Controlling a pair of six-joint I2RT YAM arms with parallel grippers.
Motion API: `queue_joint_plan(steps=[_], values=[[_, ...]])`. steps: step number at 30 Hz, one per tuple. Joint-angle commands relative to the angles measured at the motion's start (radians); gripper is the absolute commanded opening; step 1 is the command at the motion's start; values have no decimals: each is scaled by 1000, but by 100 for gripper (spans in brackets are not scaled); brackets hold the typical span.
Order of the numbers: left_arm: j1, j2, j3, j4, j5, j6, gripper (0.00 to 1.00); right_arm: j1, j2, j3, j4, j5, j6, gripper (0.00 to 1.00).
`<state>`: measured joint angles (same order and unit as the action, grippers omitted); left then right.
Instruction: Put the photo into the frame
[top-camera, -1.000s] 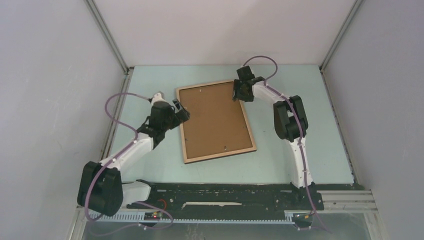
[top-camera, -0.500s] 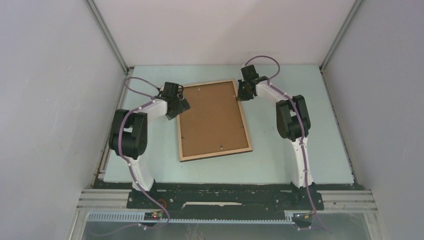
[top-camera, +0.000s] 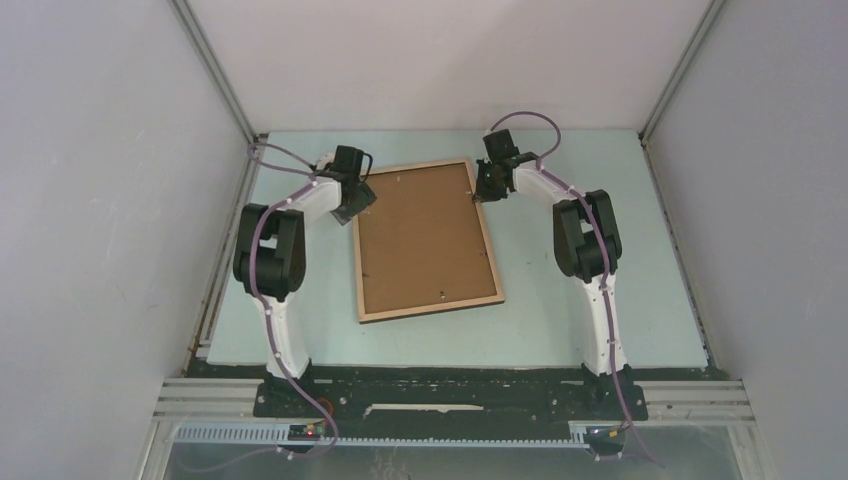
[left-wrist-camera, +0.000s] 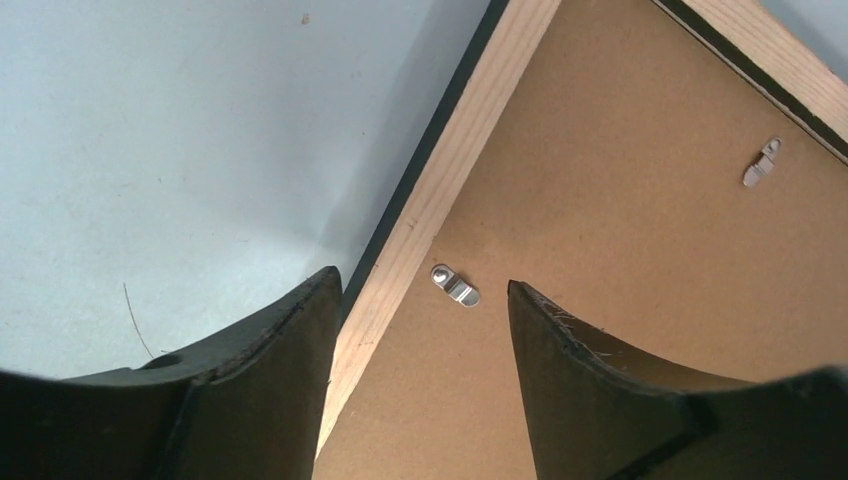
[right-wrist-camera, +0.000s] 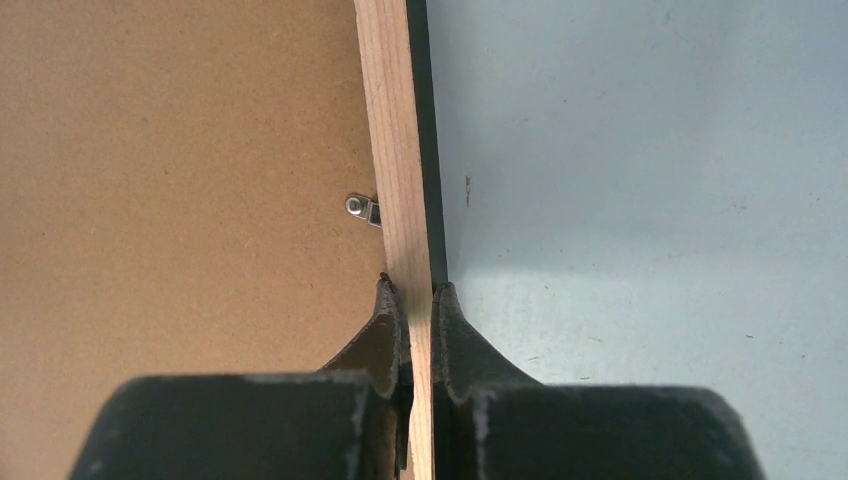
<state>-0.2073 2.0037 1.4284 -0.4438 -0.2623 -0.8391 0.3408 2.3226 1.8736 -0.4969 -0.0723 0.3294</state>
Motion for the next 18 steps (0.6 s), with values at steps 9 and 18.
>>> queue_joint_plan(steps=[9, 18], values=[[-32, 76, 154, -175, -112, -59, 66, -4, 2, 9, -40, -27, 20, 0], [-43, 121, 211, -236, -136, -70, 67, -3, 3, 11, -39, -39, 18, 0]])
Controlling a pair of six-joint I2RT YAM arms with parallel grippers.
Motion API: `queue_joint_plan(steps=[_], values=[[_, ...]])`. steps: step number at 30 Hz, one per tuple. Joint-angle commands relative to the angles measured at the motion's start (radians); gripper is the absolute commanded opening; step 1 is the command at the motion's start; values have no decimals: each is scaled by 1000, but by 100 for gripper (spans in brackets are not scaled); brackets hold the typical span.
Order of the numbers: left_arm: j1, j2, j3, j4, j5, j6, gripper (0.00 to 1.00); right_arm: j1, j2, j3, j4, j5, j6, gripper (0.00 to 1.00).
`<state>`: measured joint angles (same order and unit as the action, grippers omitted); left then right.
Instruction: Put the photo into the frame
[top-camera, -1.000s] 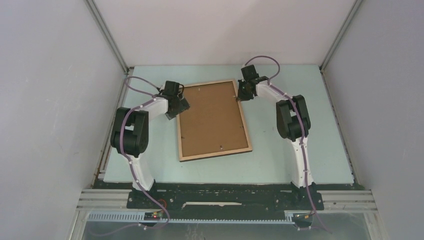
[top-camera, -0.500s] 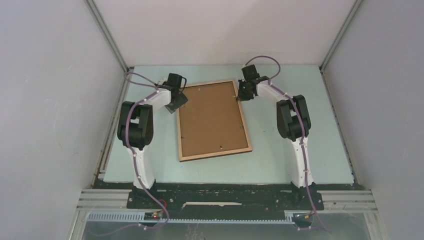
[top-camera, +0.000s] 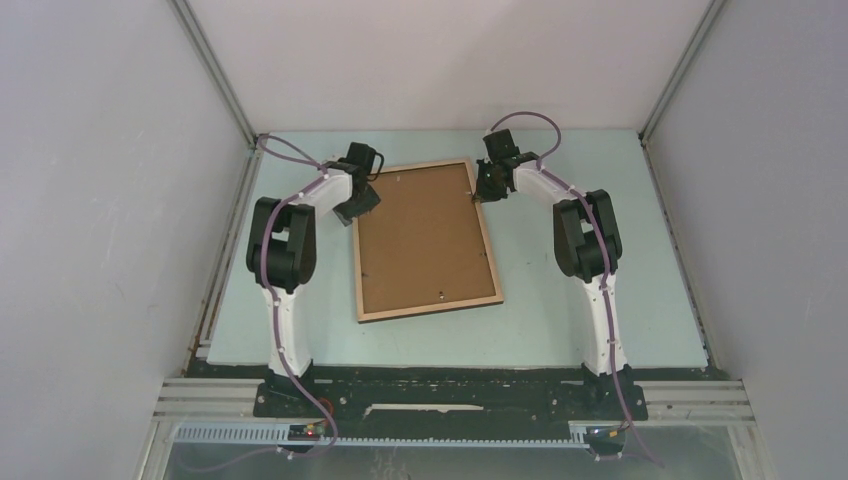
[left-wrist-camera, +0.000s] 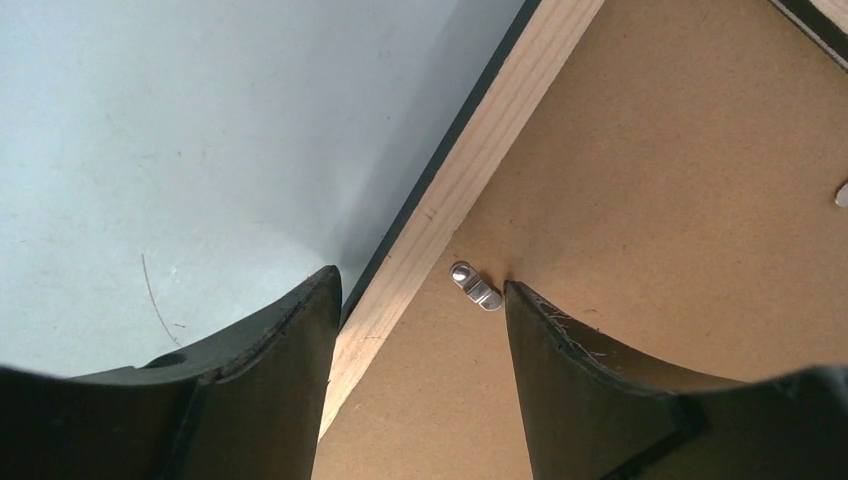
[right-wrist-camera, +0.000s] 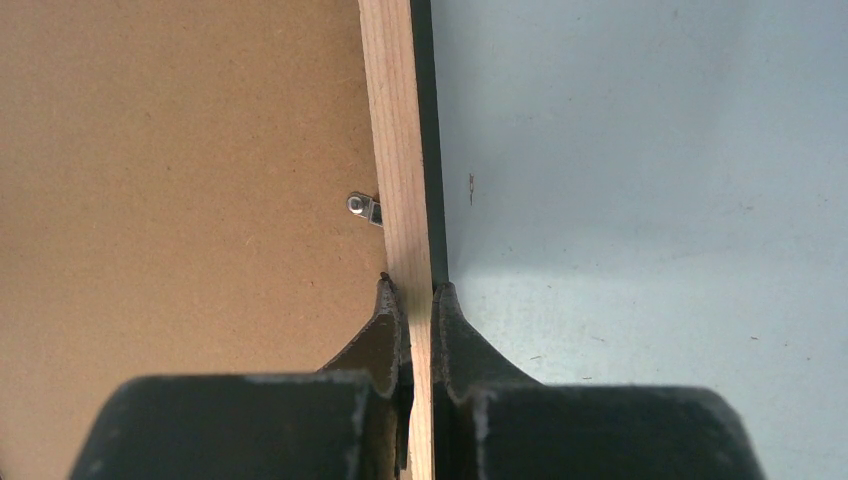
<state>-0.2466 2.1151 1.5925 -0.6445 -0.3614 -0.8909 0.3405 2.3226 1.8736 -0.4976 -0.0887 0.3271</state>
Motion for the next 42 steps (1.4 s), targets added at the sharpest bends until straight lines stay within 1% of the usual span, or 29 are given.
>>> queue_joint_plan(steps=[1, 5, 8, 10, 12, 14, 17, 21, 22, 24, 26, 29, 30, 32, 33, 37, 38, 40, 41, 42], values=[[-4, 10, 47, -40, -40, -21, 67, -3, 3, 11, -38, -22, 20, 0], [-3, 8, 38, -55, -41, -26, 67, -4, 4, 10, -39, -23, 20, 0], [-2, 8, 30, -69, -54, -19, 60, -6, 3, 9, -39, -26, 20, 0], [1, 5, 21, -66, -63, -8, 52, -6, 4, 10, -39, -28, 21, 0], [4, 1, 18, -64, -67, 13, 41, -6, 4, 10, -39, -30, 20, 0], [8, -6, 8, -56, -69, 16, 33, -5, 6, 9, -38, -32, 20, 0], [16, -24, -21, -38, -63, 12, 26, -5, 7, 10, -38, -36, 20, 0], [35, -26, -46, 13, -8, 32, 20, -6, 5, 10, -38, -42, 18, 0], [38, -24, -44, 18, 2, 41, 17, -6, 4, 10, -37, -40, 18, 0], [44, -27, -42, 24, 6, 56, 6, -7, 5, 8, -39, -33, 17, 0], [54, -47, -62, 55, 36, 84, 0, -9, 9, 18, -43, -41, 17, 0], [67, -106, -142, 173, 149, 131, 1, -9, 4, 17, -46, -41, 11, 0], [70, -131, -178, 217, 187, 144, 4, -9, 4, 15, -44, -39, 10, 0], [78, -174, -249, 295, 249, 143, 13, -12, 6, 19, -43, -44, 8, 0], [86, -188, -272, 317, 286, 134, 16, -12, 7, 24, -42, -50, 7, 0], [108, -195, -335, 370, 454, 94, 18, -10, 9, 37, -36, -67, -11, 0], [110, -204, -363, 394, 488, 84, 21, -9, 11, 43, -38, -68, -17, 0], [109, -233, -441, 464, 554, 55, 32, -9, 17, 59, -42, -67, -28, 0], [110, -249, -494, 503, 602, 24, 36, -10, 21, 70, -44, -71, -35, 0], [109, -260, -525, 527, 633, 1, 38, -10, 27, 83, -46, -75, -46, 0]])
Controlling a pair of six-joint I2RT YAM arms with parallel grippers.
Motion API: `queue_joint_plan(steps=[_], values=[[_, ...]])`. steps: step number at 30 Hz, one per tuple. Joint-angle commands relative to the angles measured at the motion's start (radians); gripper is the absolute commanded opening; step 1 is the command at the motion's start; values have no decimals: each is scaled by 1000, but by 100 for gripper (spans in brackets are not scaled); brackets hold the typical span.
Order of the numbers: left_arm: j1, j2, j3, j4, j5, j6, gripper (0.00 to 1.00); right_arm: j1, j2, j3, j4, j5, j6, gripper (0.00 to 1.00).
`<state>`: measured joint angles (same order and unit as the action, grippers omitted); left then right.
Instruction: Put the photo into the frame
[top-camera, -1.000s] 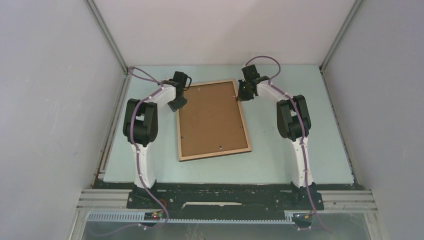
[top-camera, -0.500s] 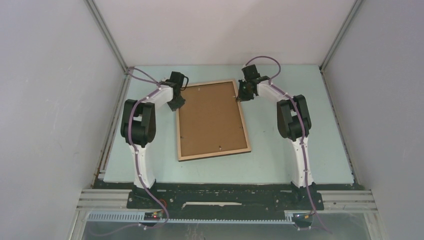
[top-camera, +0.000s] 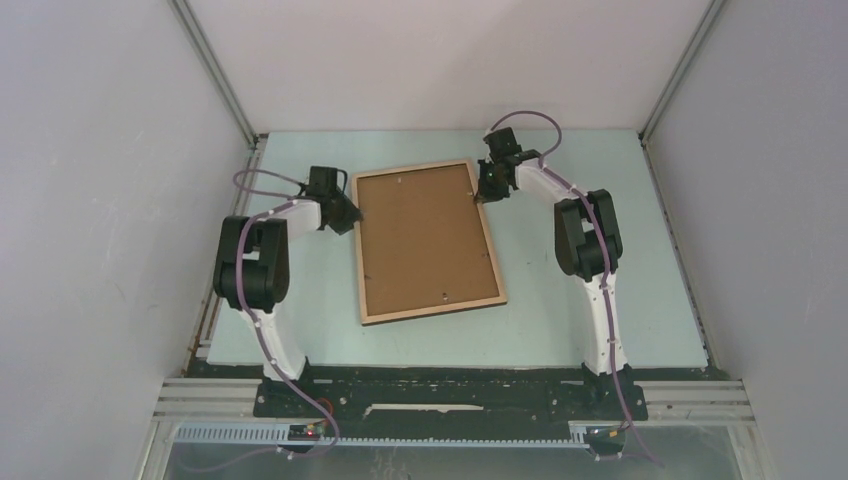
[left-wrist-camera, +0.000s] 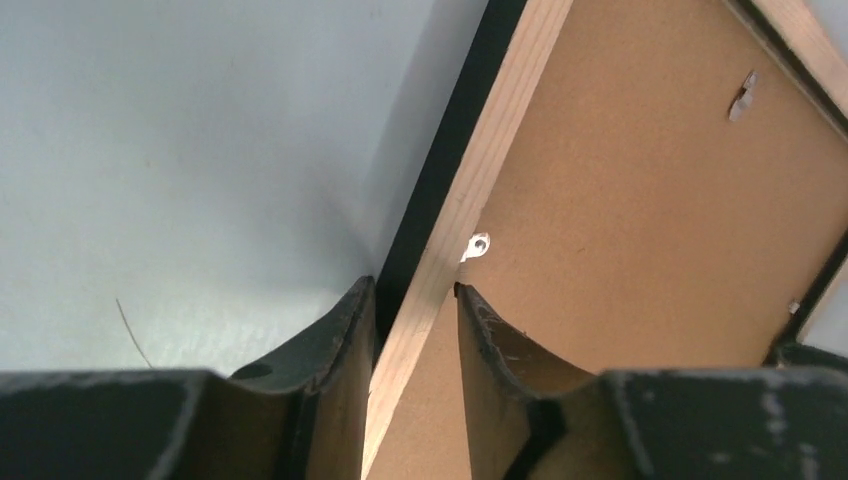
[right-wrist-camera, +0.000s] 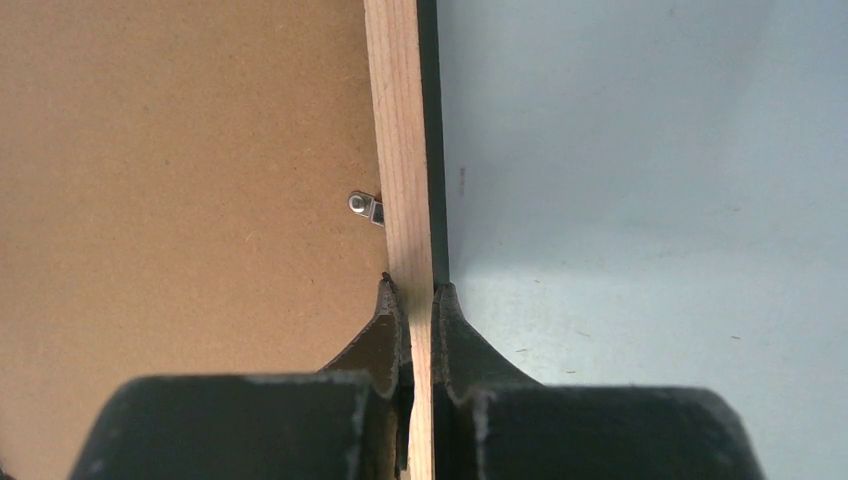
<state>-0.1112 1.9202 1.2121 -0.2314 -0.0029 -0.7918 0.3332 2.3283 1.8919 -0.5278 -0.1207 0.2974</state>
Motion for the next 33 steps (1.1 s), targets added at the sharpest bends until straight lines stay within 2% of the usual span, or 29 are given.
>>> queue_joint_plan(steps=[1, 5, 8, 12, 17, 20, 23, 25, 27, 31, 33], values=[[-29, -72, -174, 138, 310, -117, 42, -3, 28, 85, -19, -53, -31, 0], [-64, -103, -274, 215, 424, -166, 47, -7, 56, 157, -11, -111, -110, 0], [-128, -175, -361, 271, 426, -175, 52, -11, 111, 232, -38, -168, -129, 3], [-291, -282, -504, 378, 375, -226, 65, -3, 148, 301, -60, -176, -130, 27], [-506, -336, -567, 460, 334, -248, 68, 7, 118, 303, -51, -164, -166, 62], [-524, -407, -535, 337, 247, -158, 74, -16, 83, 324, -83, -148, -196, 75], [-512, -475, -447, 150, 85, -32, 84, -53, 26, 343, -146, -148, -174, 80], [-499, -495, -366, 50, -34, 58, 86, -71, -55, 269, -152, -134, -150, 81], [-482, -491, -282, -14, -128, 109, 88, -80, -165, 103, -114, -99, -133, 82], [-441, -423, -141, -55, -219, 196, 88, -97, -418, -222, -15, -31, -114, 82], [-423, -341, -6, -109, -246, 260, 88, -121, -512, -368, 12, -17, -54, 82]])
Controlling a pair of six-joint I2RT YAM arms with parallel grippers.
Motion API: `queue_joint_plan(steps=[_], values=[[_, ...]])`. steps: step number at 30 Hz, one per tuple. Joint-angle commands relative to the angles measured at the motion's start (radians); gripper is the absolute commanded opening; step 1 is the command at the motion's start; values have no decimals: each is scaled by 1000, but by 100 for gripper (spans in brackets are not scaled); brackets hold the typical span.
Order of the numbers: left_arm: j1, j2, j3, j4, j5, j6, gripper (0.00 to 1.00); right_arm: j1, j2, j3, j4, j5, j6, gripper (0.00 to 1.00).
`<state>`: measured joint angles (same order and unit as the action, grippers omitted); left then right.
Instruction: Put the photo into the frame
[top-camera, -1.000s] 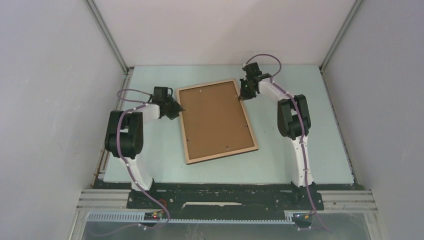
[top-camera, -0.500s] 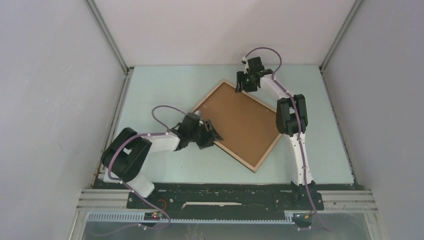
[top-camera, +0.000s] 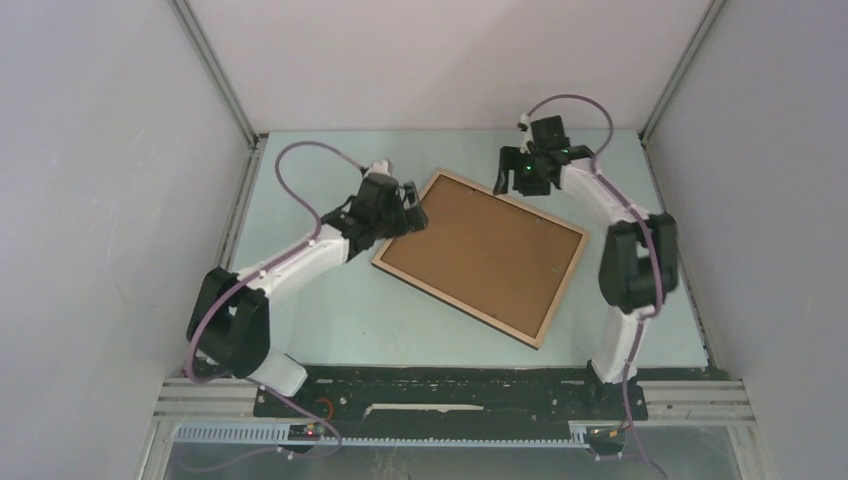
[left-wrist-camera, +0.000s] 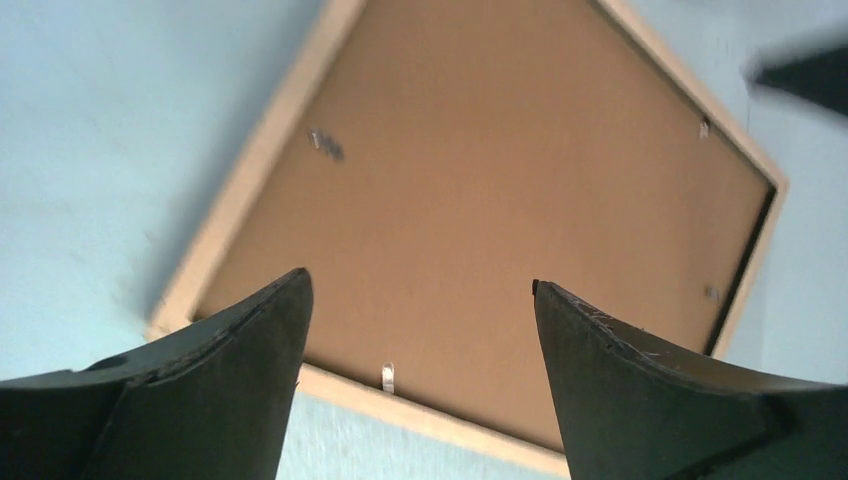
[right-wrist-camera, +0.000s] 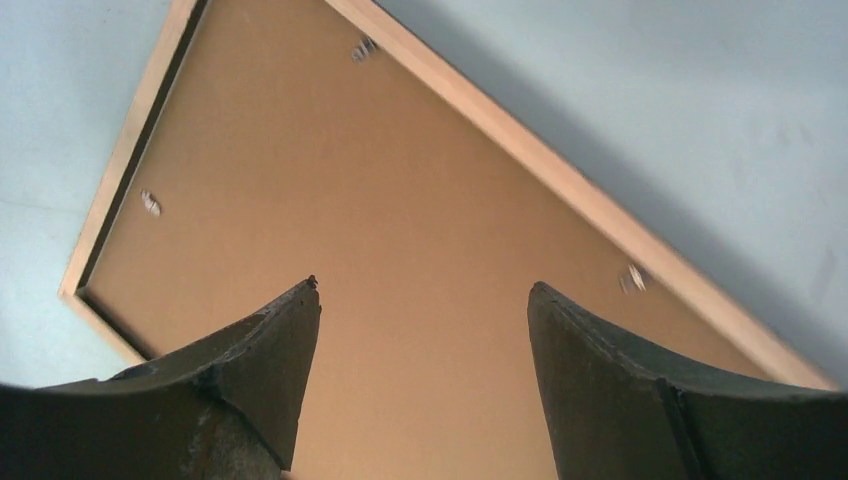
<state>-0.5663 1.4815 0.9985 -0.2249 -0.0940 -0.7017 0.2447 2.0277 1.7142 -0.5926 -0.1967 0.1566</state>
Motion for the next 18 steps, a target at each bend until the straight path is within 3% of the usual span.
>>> queue_joint_plan(steps=[1, 5, 10, 18], values=[[41, 148, 274, -181, -178, 196, 88, -49, -256, -259, 89, 53, 142, 81], [67, 338, 484, -288, -192, 290, 87, -92, -398, -513, 155, 56, 270, 78], [115, 520, 612, -333, -123, 243, 81, -99, -536, -711, 116, 281, 324, 78], [120, 550, 525, -268, -101, 33, 76, -109, -762, -966, 163, 396, 381, 77]])
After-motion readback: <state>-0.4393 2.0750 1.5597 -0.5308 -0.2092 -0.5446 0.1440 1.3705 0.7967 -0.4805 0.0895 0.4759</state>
